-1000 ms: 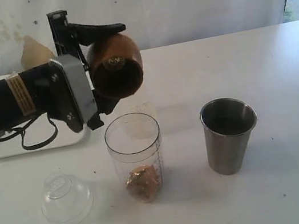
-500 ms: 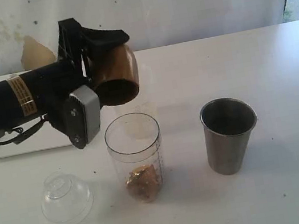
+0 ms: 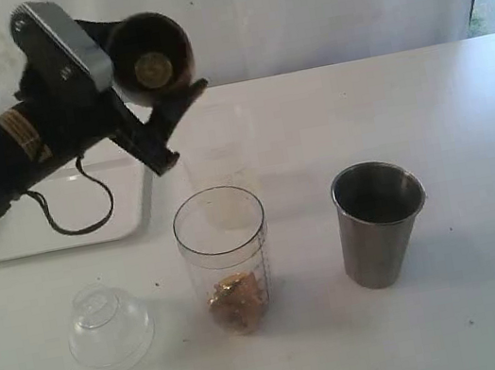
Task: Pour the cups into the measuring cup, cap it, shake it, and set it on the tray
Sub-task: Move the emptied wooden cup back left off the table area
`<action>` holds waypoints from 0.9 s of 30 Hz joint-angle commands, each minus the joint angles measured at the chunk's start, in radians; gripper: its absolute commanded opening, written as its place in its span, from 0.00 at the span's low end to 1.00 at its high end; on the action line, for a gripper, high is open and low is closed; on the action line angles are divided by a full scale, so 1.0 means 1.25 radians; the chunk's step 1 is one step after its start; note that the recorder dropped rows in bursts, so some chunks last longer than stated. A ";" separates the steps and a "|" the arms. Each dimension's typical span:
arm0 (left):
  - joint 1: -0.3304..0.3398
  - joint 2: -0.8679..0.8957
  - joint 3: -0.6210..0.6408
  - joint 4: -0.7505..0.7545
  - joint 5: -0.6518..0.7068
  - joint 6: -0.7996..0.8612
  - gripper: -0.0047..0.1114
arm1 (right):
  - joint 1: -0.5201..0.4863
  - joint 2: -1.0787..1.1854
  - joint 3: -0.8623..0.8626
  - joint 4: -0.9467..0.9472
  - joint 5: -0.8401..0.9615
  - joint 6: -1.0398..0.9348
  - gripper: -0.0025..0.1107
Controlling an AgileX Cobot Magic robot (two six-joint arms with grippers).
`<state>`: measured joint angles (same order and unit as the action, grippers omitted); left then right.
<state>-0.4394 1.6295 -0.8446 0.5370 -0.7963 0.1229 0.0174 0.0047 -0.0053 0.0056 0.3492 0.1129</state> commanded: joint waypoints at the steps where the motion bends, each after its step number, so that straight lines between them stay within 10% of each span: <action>1: -0.002 -0.006 -0.003 -0.468 0.082 -0.094 0.04 | -0.006 -0.004 0.004 0.002 0.000 -0.003 0.02; 6: 0.040 -0.010 -0.003 -0.838 0.161 0.176 0.04 | -0.006 -0.004 0.004 0.002 0.000 -0.003 0.02; 10: 0.182 -0.010 -0.001 -0.968 0.287 0.242 0.04 | -0.006 -0.004 0.004 0.002 0.000 -0.003 0.02; 20: 0.381 0.015 0.209 -0.944 0.130 0.152 0.04 | -0.006 -0.004 0.004 0.002 0.000 -0.003 0.02; 27: 0.478 0.096 0.248 -0.632 0.147 -0.043 0.04 | -0.006 -0.004 0.004 0.002 0.000 -0.003 0.02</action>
<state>0.1412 1.7221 -0.5562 -0.4373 -0.5736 0.1674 0.0174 0.0047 -0.0053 0.0074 0.3492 0.1129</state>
